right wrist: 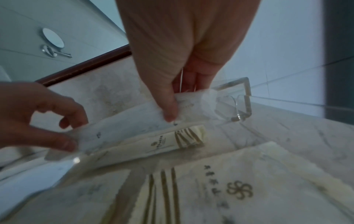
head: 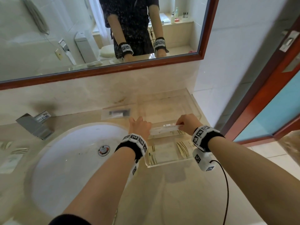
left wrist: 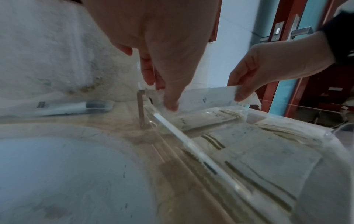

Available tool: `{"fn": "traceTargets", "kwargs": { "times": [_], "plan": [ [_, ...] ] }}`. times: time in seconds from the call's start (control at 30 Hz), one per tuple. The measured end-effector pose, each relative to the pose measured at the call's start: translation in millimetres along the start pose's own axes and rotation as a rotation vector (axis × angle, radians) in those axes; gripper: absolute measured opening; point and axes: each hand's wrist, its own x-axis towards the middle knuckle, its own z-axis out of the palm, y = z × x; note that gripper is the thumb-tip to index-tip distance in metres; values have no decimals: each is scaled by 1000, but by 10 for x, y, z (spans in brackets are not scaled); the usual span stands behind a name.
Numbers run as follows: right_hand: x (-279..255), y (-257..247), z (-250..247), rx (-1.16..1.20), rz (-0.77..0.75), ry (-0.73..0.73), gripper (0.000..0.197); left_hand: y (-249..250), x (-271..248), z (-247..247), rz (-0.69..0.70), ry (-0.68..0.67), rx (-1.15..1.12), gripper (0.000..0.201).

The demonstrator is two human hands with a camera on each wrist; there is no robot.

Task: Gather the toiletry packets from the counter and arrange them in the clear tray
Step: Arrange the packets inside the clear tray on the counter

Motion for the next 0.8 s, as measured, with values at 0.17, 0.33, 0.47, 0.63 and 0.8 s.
{"fn": "traceTargets", "kwargs": {
  "times": [0.17,0.33,0.47,0.63,0.8],
  "plan": [
    [-39,-3,16,-307,-31,38,15,17,-46,-12,-25,36,28,8],
    [-51,-18,46,-289,81,-16,18,39,-97,-12,-1,74,81,7],
    [-25,-42,74,-272,112,-43,22,61,-72,-8,32,42,96,12],
    [40,-65,86,-211,135,-86,23,136,-44,-64,49,-12,120,27],
    [81,-81,106,-234,143,-97,24,186,-9,-73,69,-56,147,25]
  ]
}}
